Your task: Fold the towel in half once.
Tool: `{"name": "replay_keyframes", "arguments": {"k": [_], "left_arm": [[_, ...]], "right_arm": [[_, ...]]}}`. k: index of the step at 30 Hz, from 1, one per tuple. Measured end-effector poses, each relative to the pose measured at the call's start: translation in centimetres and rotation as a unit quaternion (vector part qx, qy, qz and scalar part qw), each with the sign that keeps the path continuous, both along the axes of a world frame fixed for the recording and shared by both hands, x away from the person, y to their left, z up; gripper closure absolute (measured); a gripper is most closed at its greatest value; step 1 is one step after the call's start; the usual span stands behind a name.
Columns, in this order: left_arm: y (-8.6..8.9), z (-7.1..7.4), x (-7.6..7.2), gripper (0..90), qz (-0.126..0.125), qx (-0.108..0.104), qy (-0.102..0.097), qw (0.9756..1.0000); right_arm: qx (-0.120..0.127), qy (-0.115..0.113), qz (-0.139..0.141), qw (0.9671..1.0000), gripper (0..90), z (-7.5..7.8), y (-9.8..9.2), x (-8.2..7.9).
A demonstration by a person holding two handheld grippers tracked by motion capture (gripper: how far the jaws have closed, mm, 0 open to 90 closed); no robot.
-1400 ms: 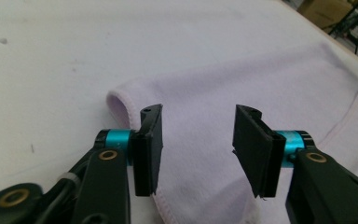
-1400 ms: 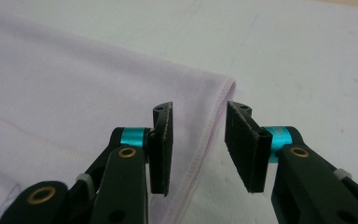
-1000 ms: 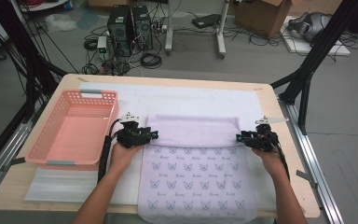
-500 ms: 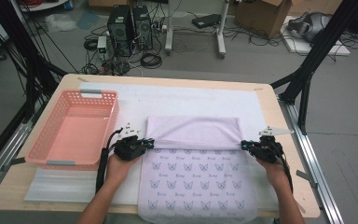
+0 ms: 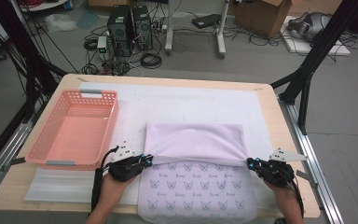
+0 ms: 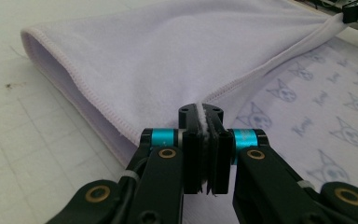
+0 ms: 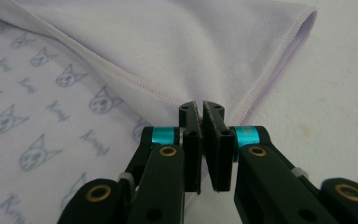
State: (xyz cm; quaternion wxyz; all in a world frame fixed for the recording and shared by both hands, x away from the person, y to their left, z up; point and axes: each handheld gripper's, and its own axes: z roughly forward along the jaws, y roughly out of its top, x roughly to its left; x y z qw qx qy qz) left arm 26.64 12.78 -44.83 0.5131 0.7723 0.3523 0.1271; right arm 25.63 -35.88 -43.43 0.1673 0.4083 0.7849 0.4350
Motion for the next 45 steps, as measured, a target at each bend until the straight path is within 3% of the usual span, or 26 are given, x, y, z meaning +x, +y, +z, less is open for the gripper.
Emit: {"name": "replay_keyframes", "arguments": {"k": [17,30,31,33,35,39,42,45], "left_arm": [[0.7,0.5,-5.0,86.5,-0.026,-0.014,0.010,0.9995],[1.4,0.6,-8.4,84.6,-0.051,-0.022,0.021,0.9982],[1.5,0.7,-8.3,79.2,-0.045,-0.024,0.022,0.9985],[1.6,0.9,-7.6,59.8,-0.030,-0.035,0.027,0.9986],[1.8,1.4,-6.5,48.0,-0.020,-0.041,0.028,0.9986],[1.9,2.0,-3.4,46.1,-0.002,-0.040,0.016,0.9991],[1.6,1.8,-0.7,45.7,0.015,-0.040,0.026,0.9987],[1.3,1.4,1.5,46.1,0.026,-0.027,0.035,0.9987]], "right_arm": [[0.010,-0.019,0.014,0.9997,86.1,0.8,-0.7,-5.4],[0.003,-0.011,0.035,0.9993,85.9,1.1,-0.9,-9.4],[-0.001,-0.006,0.035,0.9994,84.2,1.0,-0.8,-9.5],[-0.002,-0.004,0.023,0.9997,66.9,0.8,-0.8,-9.2],[0.011,-0.005,0.013,0.9998,62.6,1.0,-0.9,-8.5],[0.014,-0.026,0.000,0.9996,64.2,1.9,-0.3,-5.8],[-0.001,-0.028,-0.010,0.9996,71.2,1.8,0.7,-3.0],[-0.016,-0.026,-0.013,0.9994,75.9,1.3,1.8,-0.2]]}}
